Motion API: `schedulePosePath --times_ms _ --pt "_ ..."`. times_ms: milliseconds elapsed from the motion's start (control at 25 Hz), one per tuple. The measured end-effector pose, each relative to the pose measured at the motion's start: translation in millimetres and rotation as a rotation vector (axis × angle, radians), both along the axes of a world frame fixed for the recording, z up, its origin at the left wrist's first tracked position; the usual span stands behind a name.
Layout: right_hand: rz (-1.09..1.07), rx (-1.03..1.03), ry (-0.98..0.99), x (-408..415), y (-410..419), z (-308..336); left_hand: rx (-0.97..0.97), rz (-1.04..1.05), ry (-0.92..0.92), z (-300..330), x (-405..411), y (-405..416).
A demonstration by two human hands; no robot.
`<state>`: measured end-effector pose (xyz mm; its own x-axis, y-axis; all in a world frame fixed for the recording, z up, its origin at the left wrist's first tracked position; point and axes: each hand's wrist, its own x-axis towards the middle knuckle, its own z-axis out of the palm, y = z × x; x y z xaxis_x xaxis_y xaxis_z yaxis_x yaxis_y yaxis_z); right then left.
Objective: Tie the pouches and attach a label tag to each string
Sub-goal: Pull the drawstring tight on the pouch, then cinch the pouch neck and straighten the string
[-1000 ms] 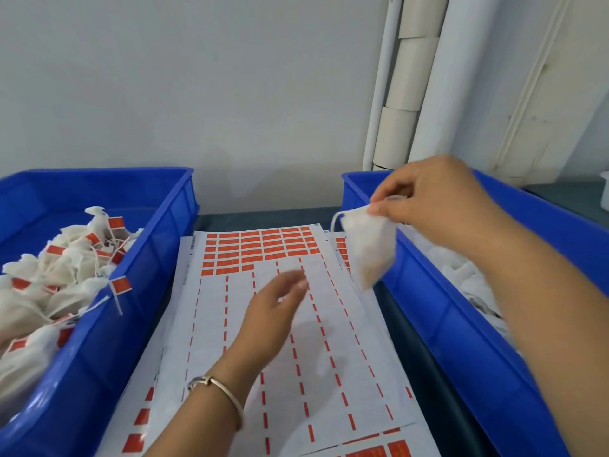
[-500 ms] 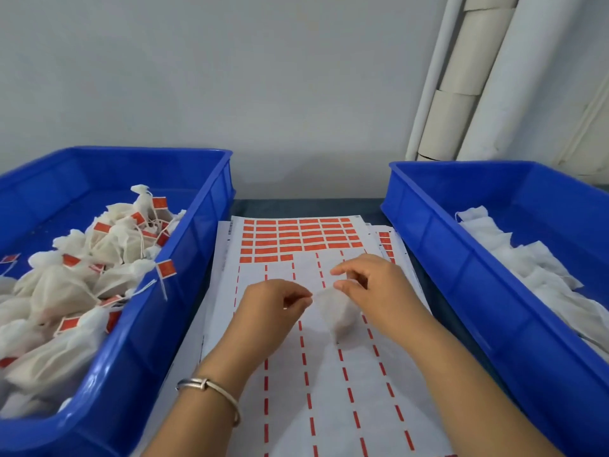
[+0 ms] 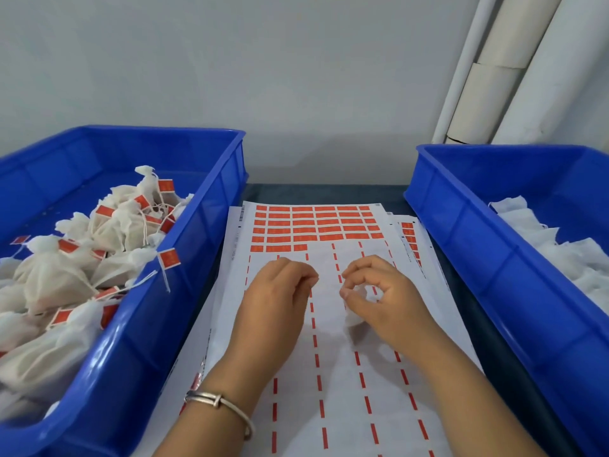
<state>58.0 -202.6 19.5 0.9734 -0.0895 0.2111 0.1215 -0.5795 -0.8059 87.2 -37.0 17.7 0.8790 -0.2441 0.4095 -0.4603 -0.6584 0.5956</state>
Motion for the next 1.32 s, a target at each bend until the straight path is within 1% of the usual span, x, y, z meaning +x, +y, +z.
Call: schedulePosePath --times_ms 160,280,360,400,480,520,560,640,760,800,840,880,960,1040,1120,1320 --pt "0.042 0.052 0.077 -2.6 -7.0 -3.0 -0.036 0.135 -0.045 2.4 2.8 6.2" --pt "0.133 0.126 0.187 -4.7 -4.4 -2.0 -0.108 0.169 -0.049 0.8 -0.9 0.4" --pt "0.183 0.130 0.284 -7.1 -5.9 2.5 -0.167 0.185 -0.036 -2.1 -2.0 -3.0" --pt "0.227 0.095 0.354 -8.6 -7.3 4.0 -0.201 0.206 -0.031 -3.0 -1.4 -3.4" --pt "0.328 0.048 0.502 -11.6 -8.0 4.6 -0.272 0.277 -0.016 -3.4 2.0 -1.3" --pt "0.349 0.068 0.537 -12.5 -7.7 4.8 -0.301 0.314 0.003 -3.7 4.5 0.7" --pt "0.353 0.123 0.532 -12.8 -7.9 5.0 -0.316 0.345 0.032 -4.5 7.3 2.8" --pt "0.319 0.346 0.447 -12.1 -11.3 5.2 -0.295 0.356 0.113 -7.2 11.2 5.7" --pt "0.261 0.802 0.309 -9.7 -15.8 6.3 -0.105 0.200 0.205 -11.5 11.5 3.0" --pt "0.223 0.887 0.275 -8.7 -15.4 5.8 -0.035 0.129 0.230 -12.7 10.7 0.8" --pt "0.170 0.893 0.243 -7.4 -14.5 3.4 0.021 0.064 0.257 -13.3 9.8 -1.0" --pt "0.110 0.825 0.218 -6.3 -12.5 1.0 0.059 0.002 0.283 -13.4 8.9 -2.8" --pt "0.015 0.601 0.187 -4.8 -7.9 -3.0 0.101 -0.116 0.306 -13.8 6.1 -5.1" --pt "-0.020 0.417 0.165 -3.3 -3.7 -5.3 0.120 -0.210 0.269 -13.9 3.1 -5.9" --pt "-0.002 0.275 0.166 -2.6 -0.1 -7.5 0.097 -0.262 0.200 -14.2 1.3 -4.8" --pt "0.052 0.076 0.135 -1.8 0.9 -18.3 0.006 -0.290 0.013 -14.1 -3.2 -3.0"
